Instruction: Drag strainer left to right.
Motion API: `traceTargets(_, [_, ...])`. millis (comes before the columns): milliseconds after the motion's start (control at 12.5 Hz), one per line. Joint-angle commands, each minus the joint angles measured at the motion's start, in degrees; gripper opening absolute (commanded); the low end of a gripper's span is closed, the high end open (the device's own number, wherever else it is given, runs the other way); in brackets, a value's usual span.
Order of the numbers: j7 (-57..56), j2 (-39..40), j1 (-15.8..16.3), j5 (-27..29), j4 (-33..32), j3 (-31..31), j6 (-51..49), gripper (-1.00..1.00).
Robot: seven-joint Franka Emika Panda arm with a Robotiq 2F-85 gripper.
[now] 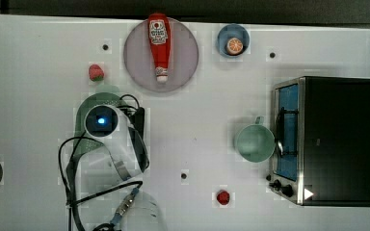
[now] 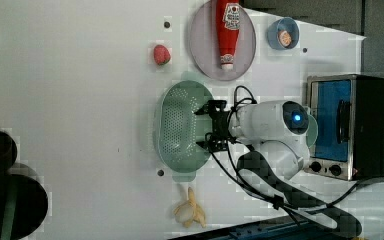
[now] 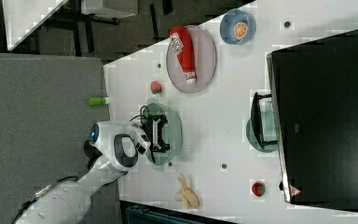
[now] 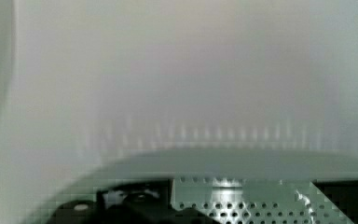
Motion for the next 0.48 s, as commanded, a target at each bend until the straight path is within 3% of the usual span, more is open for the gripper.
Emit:
traceTargets(80, [-6.86,-2.82,-2.26,1.14,-4.23,-4.05,0.92,1.00])
traceTargets(480, [-16.55,-3.68,-4.10,1.14,-5.55,-11.10,1.65,1.00])
